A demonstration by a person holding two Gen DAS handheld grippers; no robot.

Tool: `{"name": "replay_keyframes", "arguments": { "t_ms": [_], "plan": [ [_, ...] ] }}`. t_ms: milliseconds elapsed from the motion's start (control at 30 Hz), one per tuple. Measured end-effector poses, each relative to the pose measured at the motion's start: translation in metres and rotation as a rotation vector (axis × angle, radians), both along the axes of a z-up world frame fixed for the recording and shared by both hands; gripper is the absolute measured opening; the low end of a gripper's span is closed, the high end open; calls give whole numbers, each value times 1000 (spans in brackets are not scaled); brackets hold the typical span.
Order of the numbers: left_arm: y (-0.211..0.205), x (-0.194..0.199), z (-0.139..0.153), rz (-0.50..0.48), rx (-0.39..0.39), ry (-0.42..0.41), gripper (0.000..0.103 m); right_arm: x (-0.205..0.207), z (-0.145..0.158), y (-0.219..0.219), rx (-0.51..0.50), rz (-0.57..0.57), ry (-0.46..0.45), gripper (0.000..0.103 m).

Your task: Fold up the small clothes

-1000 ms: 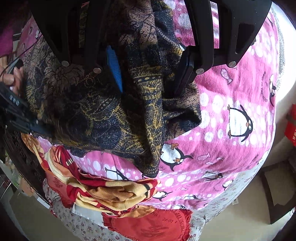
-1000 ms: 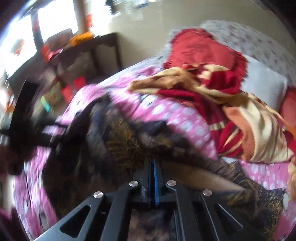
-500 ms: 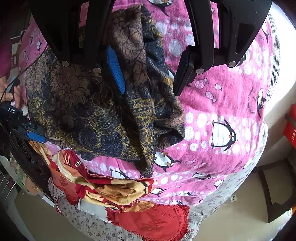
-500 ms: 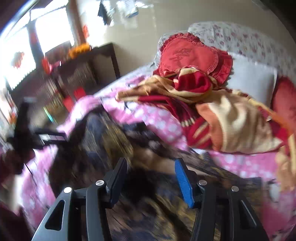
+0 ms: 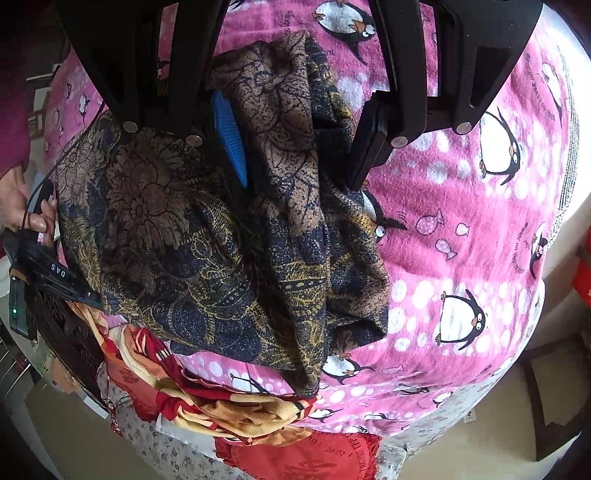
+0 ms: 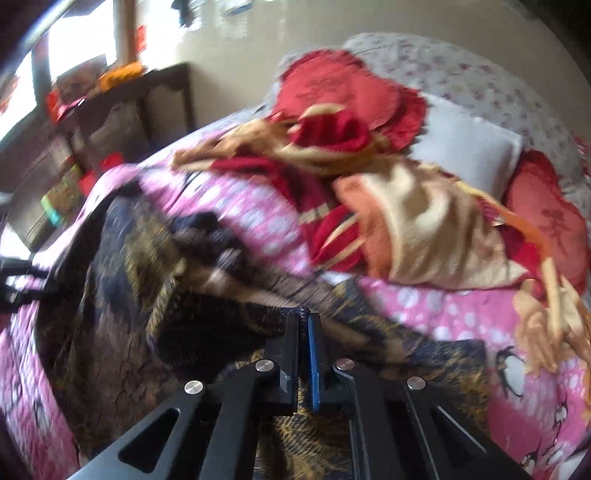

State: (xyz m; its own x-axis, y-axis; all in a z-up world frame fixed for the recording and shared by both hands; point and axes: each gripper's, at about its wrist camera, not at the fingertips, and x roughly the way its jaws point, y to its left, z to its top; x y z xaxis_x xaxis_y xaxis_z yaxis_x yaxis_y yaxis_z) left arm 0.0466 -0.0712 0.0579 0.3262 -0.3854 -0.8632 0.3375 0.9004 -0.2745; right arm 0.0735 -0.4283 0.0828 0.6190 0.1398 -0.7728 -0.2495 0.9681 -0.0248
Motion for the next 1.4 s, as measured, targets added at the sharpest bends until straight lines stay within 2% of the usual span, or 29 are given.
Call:
{"name": "replay_keyframes", "arguments": {
  "t_ms": [67, 133, 233, 300, 367, 400, 433, 467, 600, 733, 800, 833, 900, 967, 1033, 1067, 1100, 1133, 1200, 1300, 1400],
  "plan": [
    [3, -2, 0, 10, -5, -3, 54, 10, -3, -13, 46, -88, 7, 4],
    [6, -5, -1, 21, -10, 2, 54, 21, -17, -17, 22, -147, 40, 3],
    [14, -14, -2, 44, -41, 14, 54, 21, -25, -14, 12, -167, 42, 3],
    [20, -23, -3, 50, -63, 18, 57, 13, -14, -19, 69, -180, 46, 6],
    [25, -31, -5, 48, -98, 31, 59, -9, 1, -31, 133, -215, 61, 32],
    [27, -34, -7, 48, -114, 36, 59, -22, 7, -35, 154, -233, 46, 60],
    [29, -37, -10, 46, -132, 42, 59, -41, 13, -39, 170, -255, 15, 71],
    [30, -40, -12, 43, -142, 47, 59, -58, 17, -41, 178, -267, -6, 71],
    [31, -49, -23, 32, -167, 78, 59, -123, 11, -56, 200, -318, 39, 71],
    [26, -58, -22, -14, -145, 38, 58, -178, -1, -70, 185, -377, 69, 71],
    [23, -56, -23, -20, -132, 29, 43, -193, -8, -77, 188, -400, 76, 71],
    [22, -53, -23, -22, -141, 34, 39, -199, -10, -80, 202, -417, 72, 71],
    [20, -49, -20, -15, -168, 41, 23, -207, -16, -90, 273, -457, 64, 71],
    [16, -45, -19, -10, -159, 44, 16, -210, -22, -94, 354, -470, 69, 69],
    [13, -46, -15, -21, -150, 29, 11, -207, -24, -88, 366, -442, 75, 49],
    [12, -48, -12, -28, -141, 17, 10, -205, -24, -85, 364, -417, 74, 43],
    [11, -50, -10, -35, -128, 4, 8, -204, -26, -81, 349, -403, 73, 29],
    [10, -52, -7, -44, -119, -6, 8, -203, -28, -80, 332, -409, 77, 7],
    [14, -56, 0, -54, -118, -28, 7, -205, -28, -82, 355, -427, 87, 5],
    [26, -65, 12, -74, -144, -48, 7, -224, -10, -87, 434, -419, 45, 5],
    [36, -75, 12, -97, -137, -61, 7, -247, 7, -90, 454, -409, 21, 5]
  ]
}}
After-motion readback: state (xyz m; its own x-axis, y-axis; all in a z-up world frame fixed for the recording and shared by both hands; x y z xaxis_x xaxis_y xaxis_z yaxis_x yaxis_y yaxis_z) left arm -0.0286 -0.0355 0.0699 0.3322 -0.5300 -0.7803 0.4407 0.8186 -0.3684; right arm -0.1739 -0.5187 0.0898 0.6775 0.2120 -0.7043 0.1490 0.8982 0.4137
